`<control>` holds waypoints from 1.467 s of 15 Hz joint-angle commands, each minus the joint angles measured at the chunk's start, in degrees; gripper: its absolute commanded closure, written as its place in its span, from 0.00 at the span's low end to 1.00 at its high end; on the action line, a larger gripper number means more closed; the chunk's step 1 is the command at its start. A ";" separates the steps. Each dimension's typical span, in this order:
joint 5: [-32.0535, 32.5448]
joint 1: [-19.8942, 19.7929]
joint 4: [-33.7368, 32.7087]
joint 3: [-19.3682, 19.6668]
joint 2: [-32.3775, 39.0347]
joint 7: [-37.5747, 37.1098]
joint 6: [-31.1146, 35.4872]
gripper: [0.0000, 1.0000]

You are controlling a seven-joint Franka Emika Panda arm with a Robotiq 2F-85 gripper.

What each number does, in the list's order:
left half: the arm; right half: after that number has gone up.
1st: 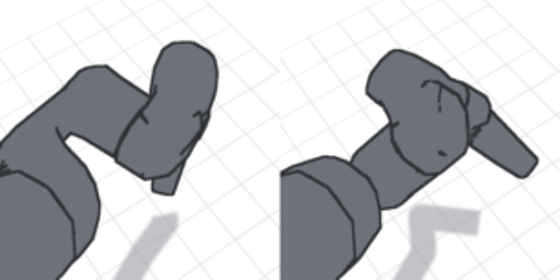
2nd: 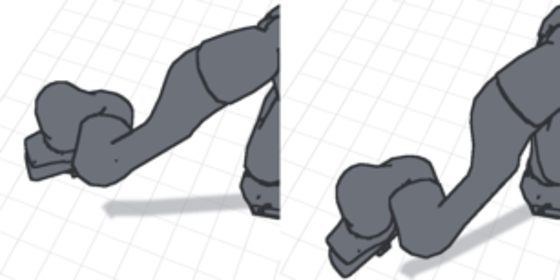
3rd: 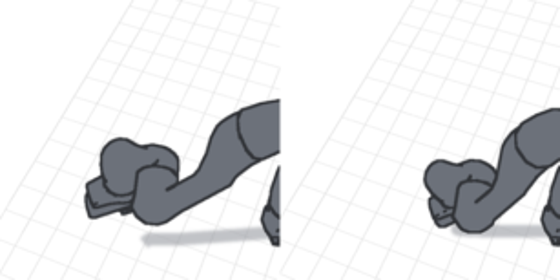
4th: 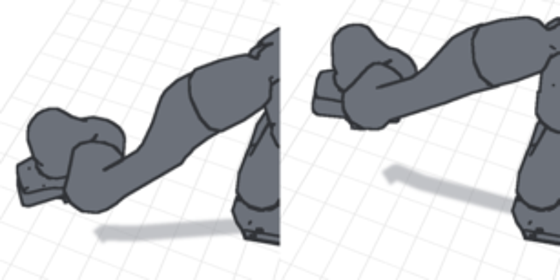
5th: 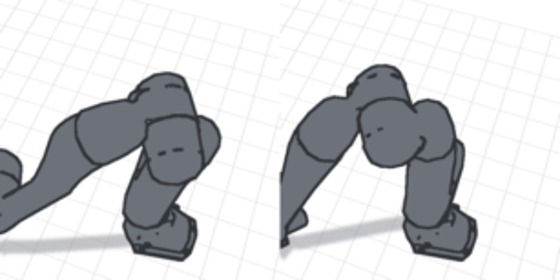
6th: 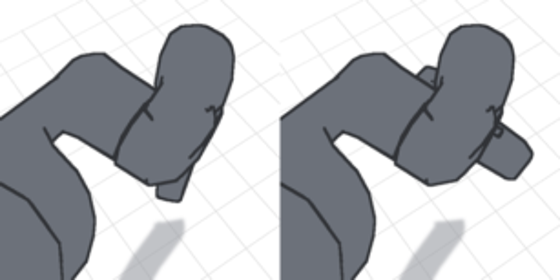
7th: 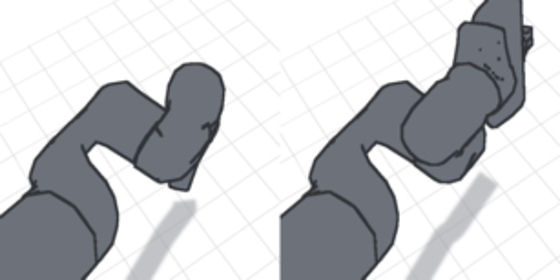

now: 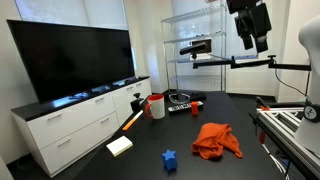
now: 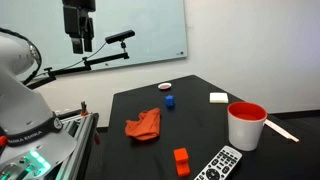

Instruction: Put the blue object into the mug

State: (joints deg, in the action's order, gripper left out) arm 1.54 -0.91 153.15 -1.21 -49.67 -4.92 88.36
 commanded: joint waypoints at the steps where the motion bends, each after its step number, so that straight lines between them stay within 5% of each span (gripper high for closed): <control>1: -0.04 -0.11 -1.21 -0.07 -0.17 0.09 0.23 0.00; 11: -0.19 -0.89 -3.90 0.12 0.35 -1.10 1.82 0.00; 15: -2.69 -3.84 -13.73 3.73 7.79 -3.95 9.84 0.00; 18: -7.21 -4.84 -24.88 7.17 12.86 -4.45 4.70 0.00; 19: -3.97 -5.46 -18.04 5.51 9.20 -3.24 9.51 0.00; 22: -6.04 -5.72 -23.13 6.59 12.42 -3.27 6.28 0.00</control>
State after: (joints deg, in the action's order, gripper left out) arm -4.17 -5.87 130.15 5.89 -37.34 -8.57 94.74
